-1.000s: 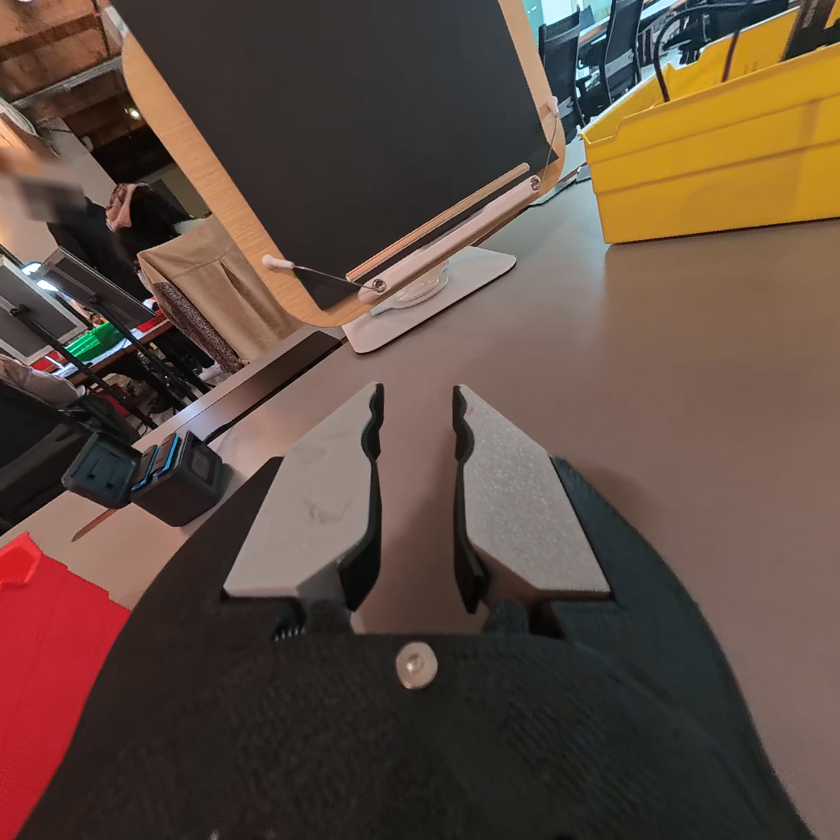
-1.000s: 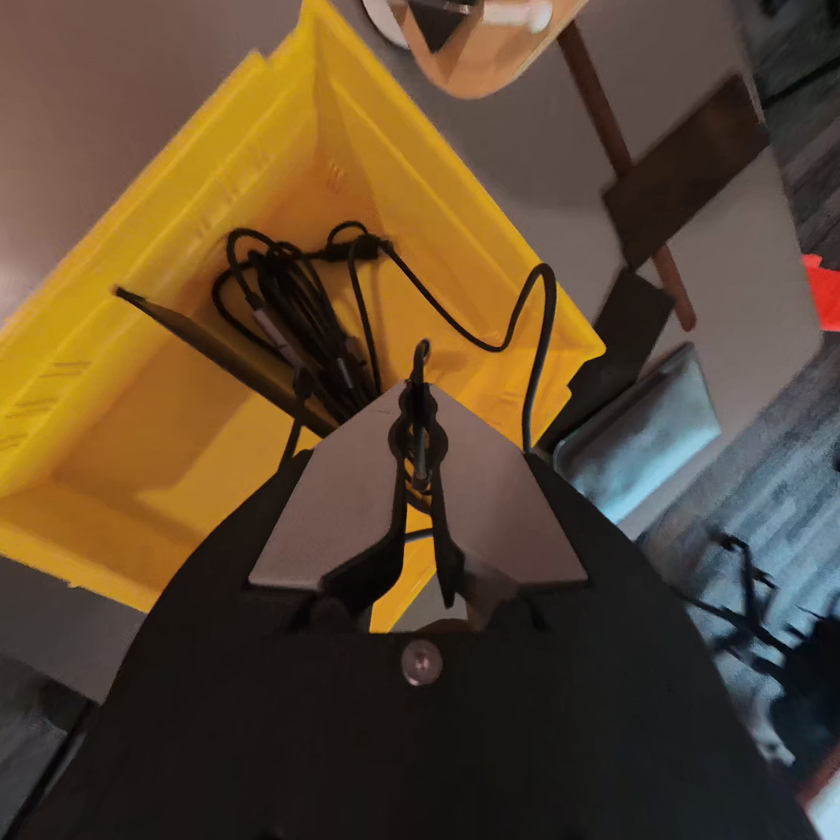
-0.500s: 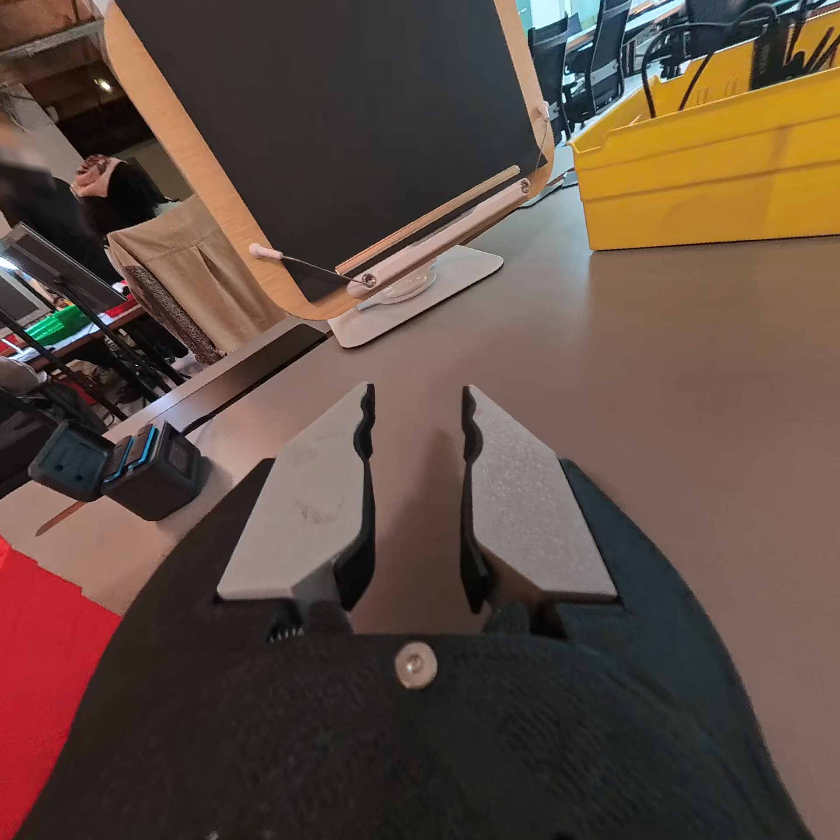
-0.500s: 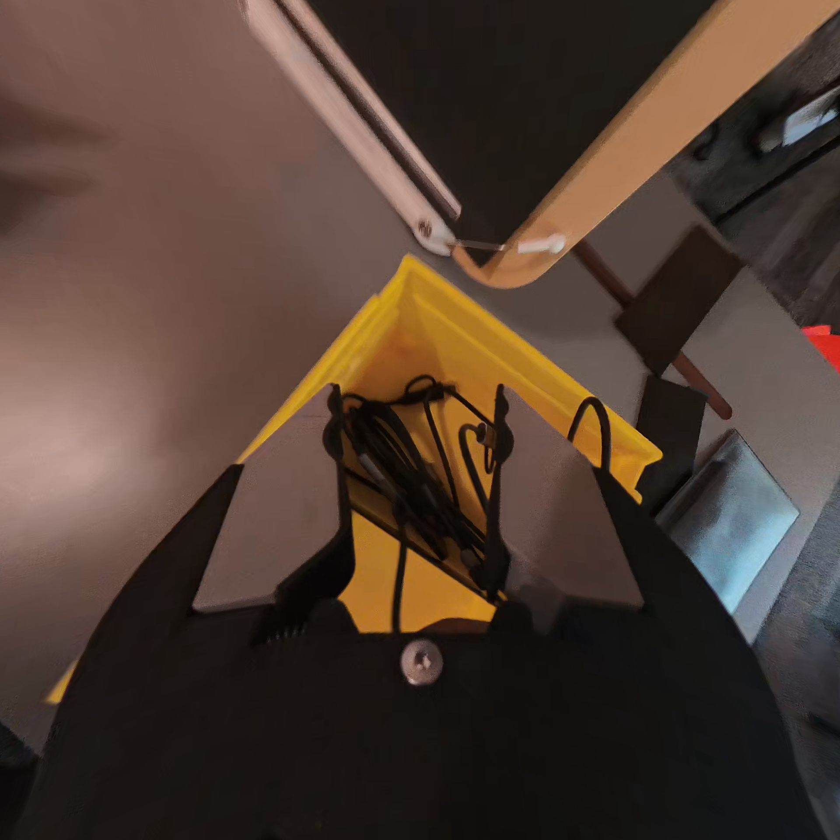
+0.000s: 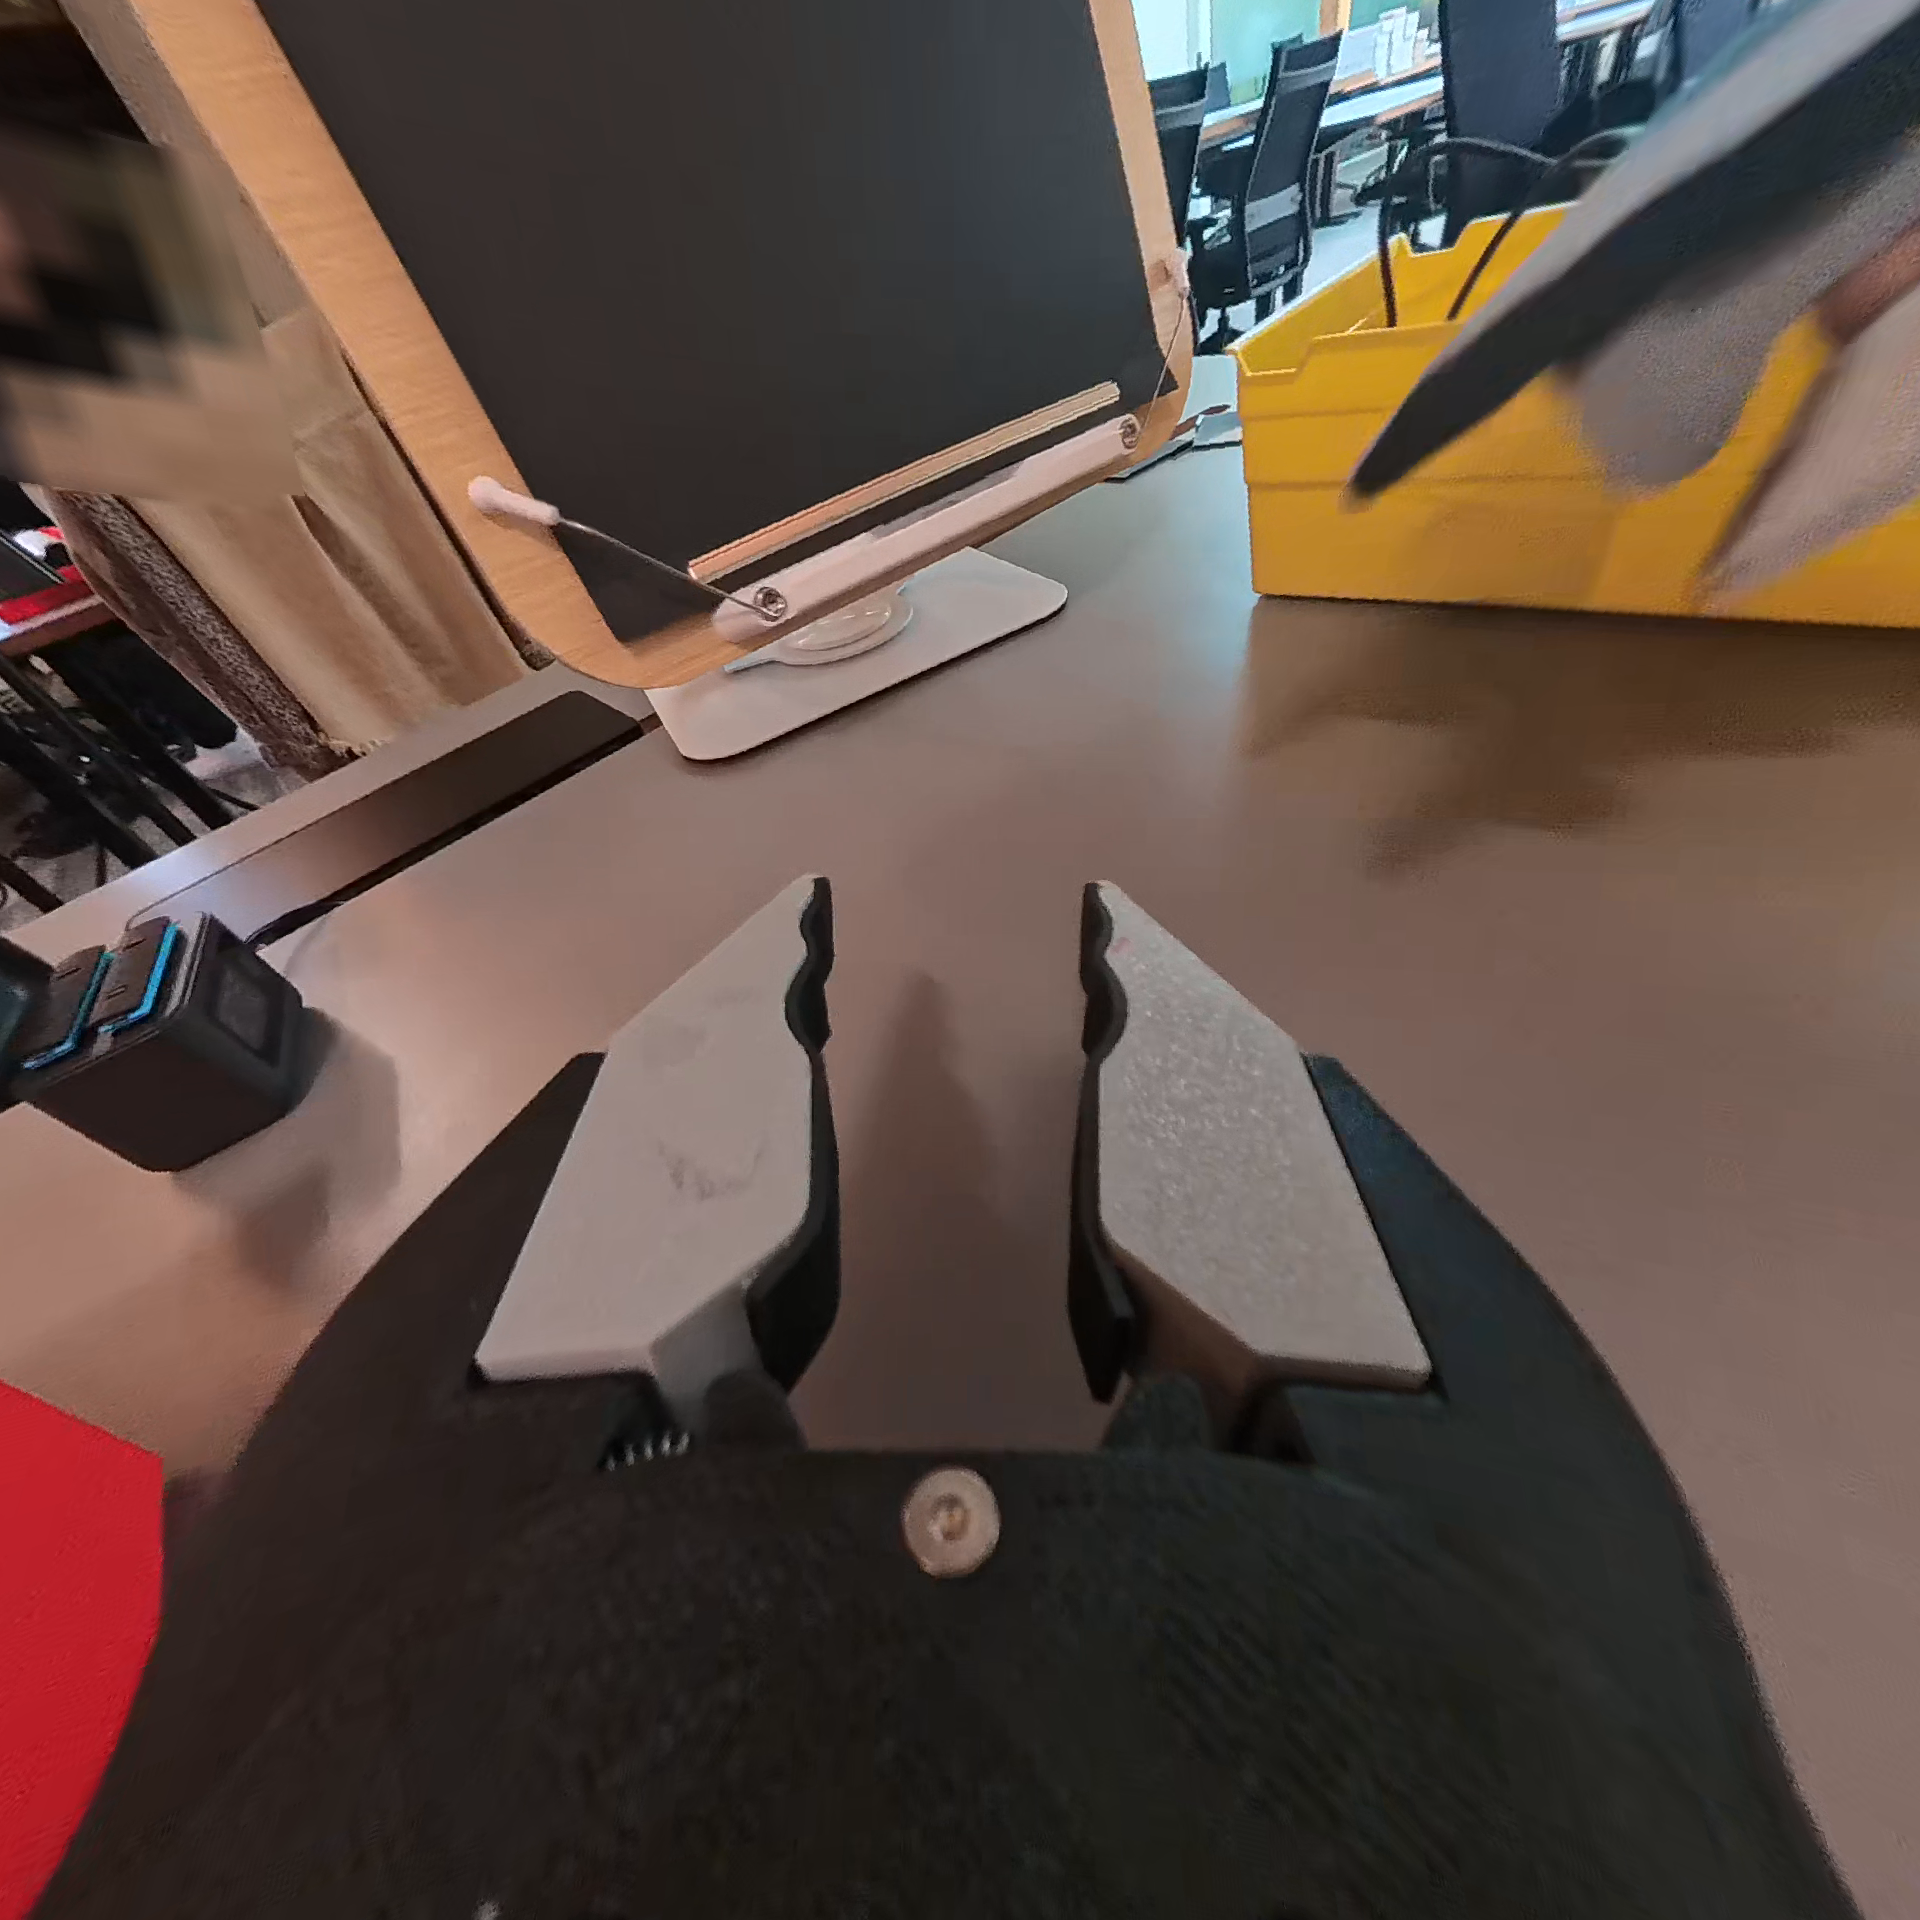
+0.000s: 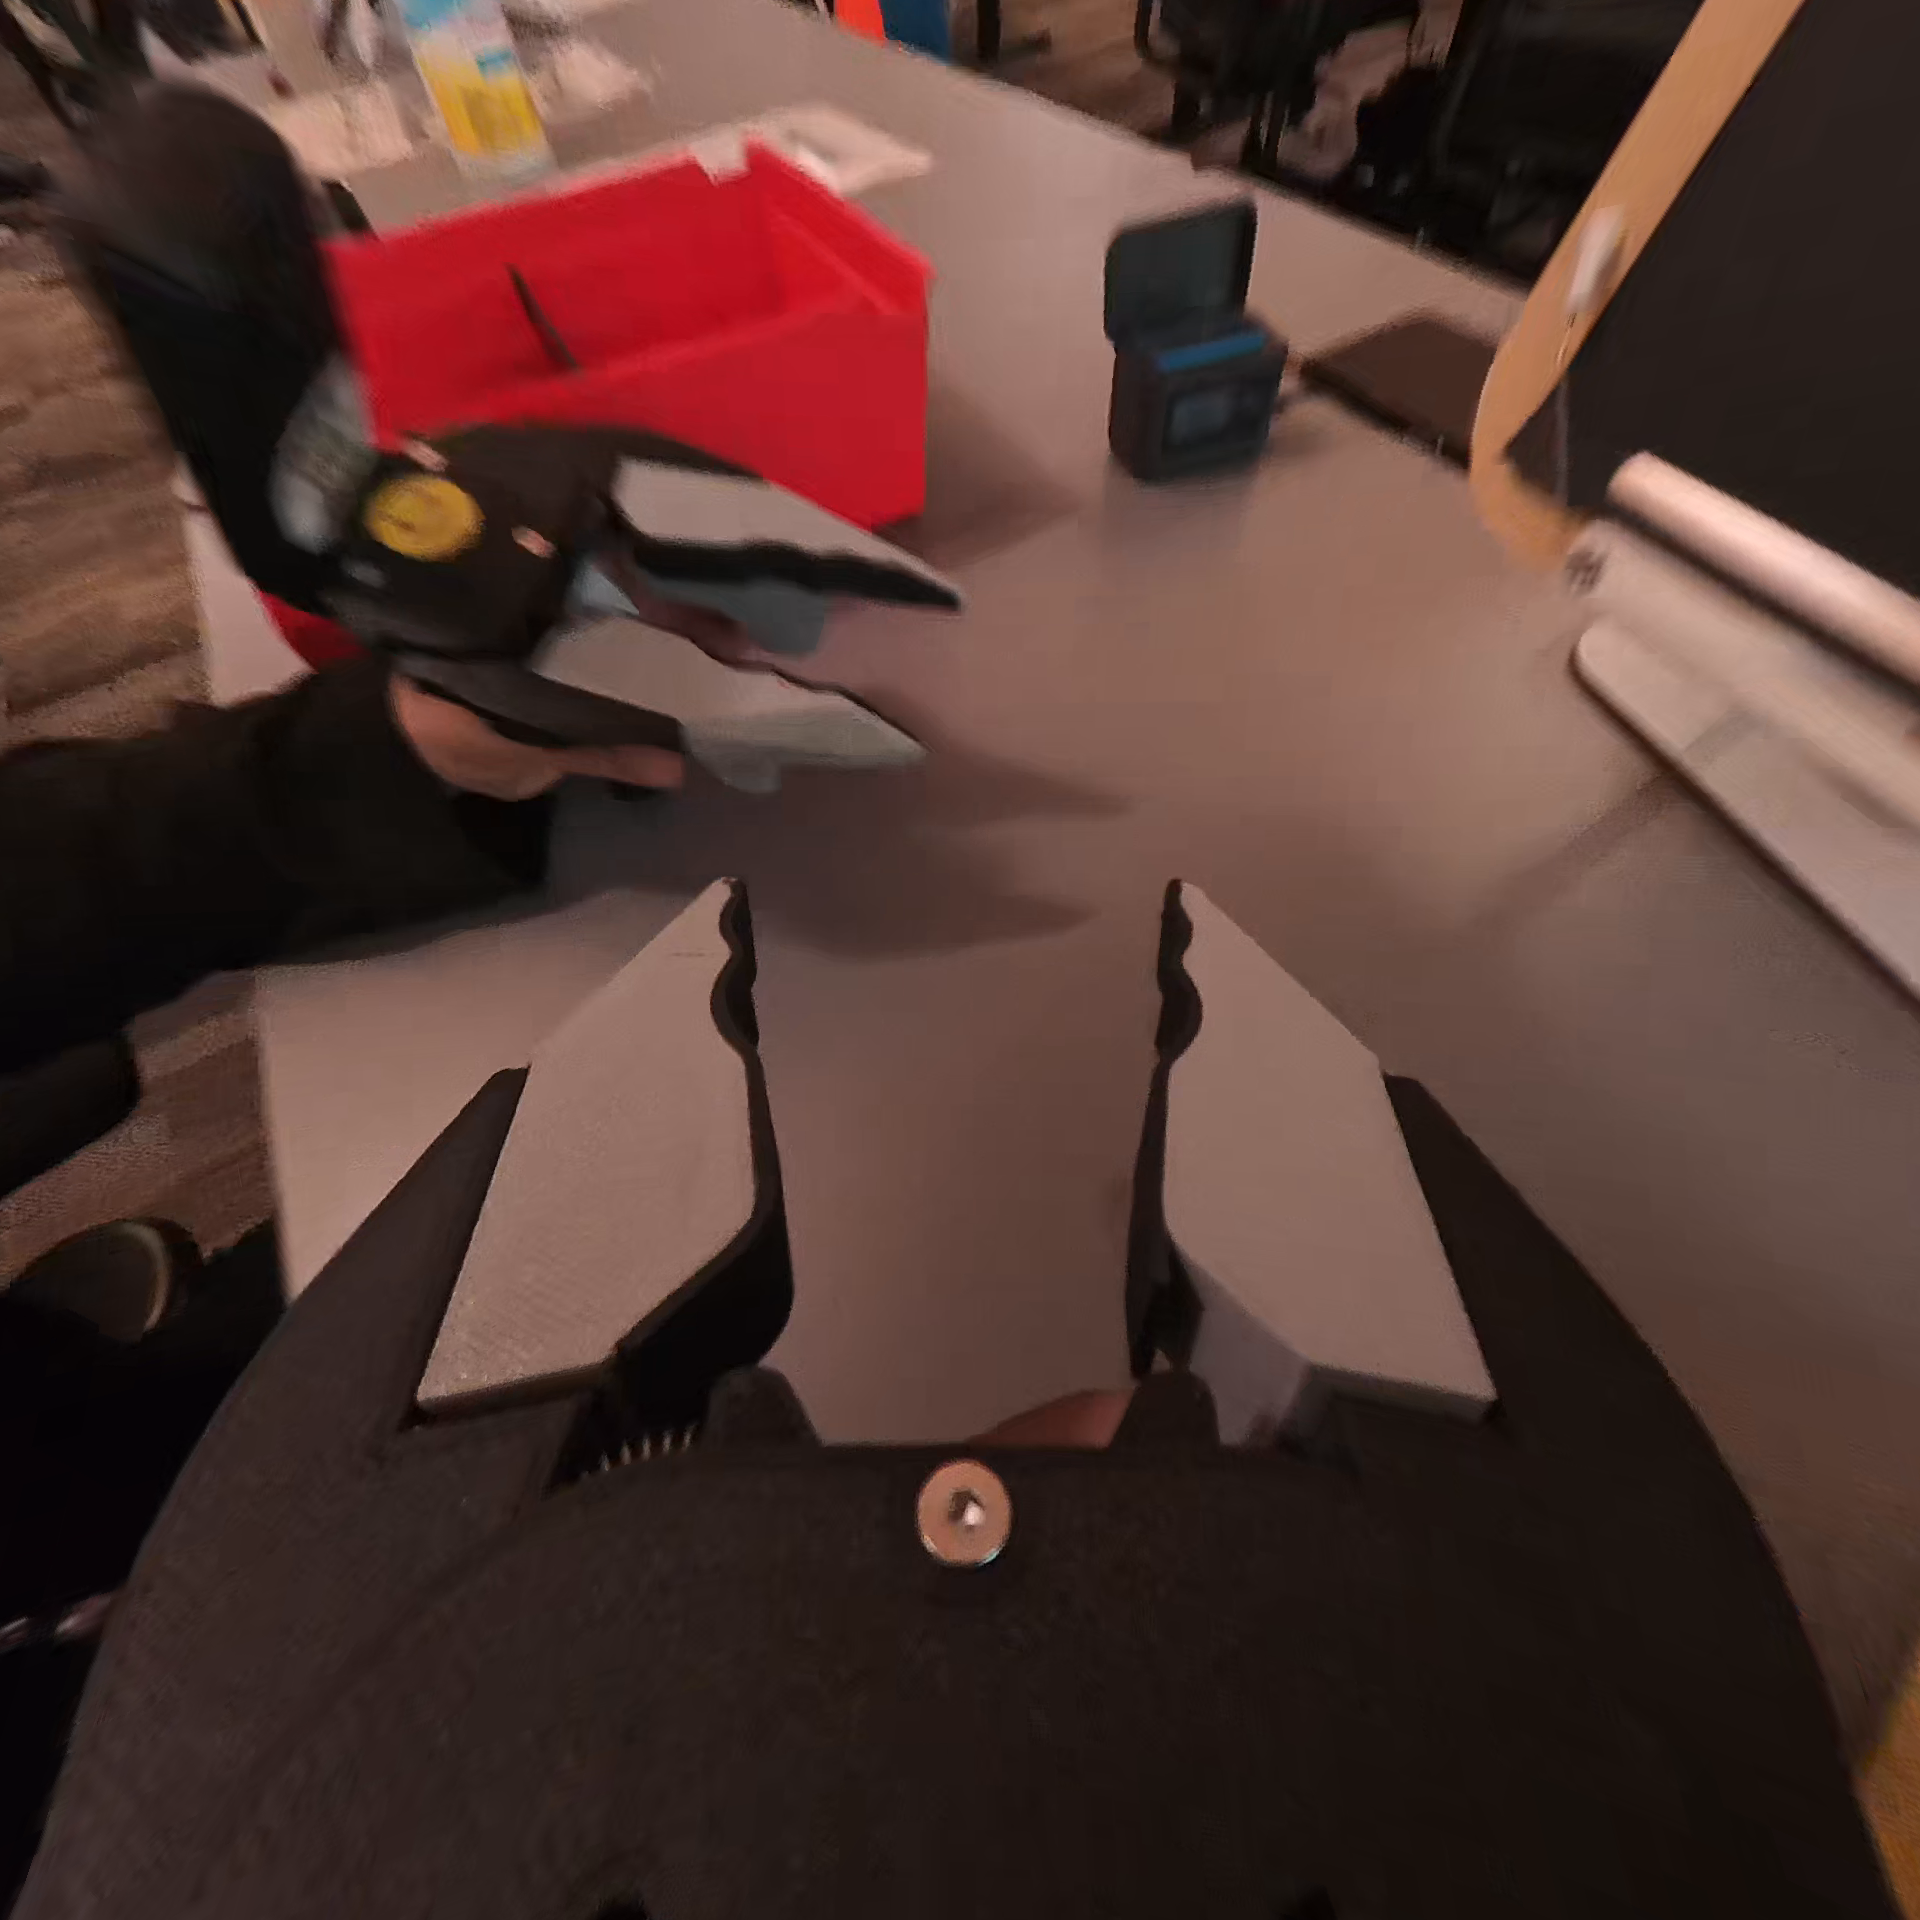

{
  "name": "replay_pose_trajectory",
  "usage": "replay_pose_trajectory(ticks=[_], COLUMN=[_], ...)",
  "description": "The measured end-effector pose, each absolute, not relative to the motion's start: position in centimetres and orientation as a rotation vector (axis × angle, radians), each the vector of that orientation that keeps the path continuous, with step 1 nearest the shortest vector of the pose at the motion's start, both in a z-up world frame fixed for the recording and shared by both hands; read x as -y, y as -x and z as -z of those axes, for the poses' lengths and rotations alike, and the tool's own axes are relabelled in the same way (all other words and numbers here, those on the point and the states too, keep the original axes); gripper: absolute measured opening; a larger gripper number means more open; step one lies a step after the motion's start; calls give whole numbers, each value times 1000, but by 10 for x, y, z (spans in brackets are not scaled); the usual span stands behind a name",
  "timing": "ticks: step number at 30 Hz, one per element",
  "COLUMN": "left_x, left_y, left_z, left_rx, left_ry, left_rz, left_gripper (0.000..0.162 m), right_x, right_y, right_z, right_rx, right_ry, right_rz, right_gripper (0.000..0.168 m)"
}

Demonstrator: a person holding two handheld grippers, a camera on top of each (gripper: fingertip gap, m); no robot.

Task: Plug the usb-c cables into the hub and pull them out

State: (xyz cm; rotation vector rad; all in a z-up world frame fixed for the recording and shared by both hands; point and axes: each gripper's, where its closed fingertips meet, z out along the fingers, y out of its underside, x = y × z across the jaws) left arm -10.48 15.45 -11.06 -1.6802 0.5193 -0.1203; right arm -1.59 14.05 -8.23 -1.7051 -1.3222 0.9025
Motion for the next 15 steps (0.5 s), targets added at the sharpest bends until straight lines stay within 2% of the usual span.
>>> replay_pose_trajectory(ticks=[2,5,9,15], left_x=[-152,-150,-152,-152], left_y=[103,98,92,92], left_z=[109,110,118,119], left_rx=[-532,-574,-625,-624], left_ry=[1663,1653,1693,1695], left_rz=[120,101,100,106], left_gripper=[46,45,48,48], right_x=[-158,-177,-191,-178], right_y=[26,25,16,27], right_z=[118,145,150,158], right_rx=[1330,1328,1342,1394], right_ry=[1748,1732,1637,1643], right_rz=[-851,-782,-600,-593], right_gripper=[81,79,78,81])
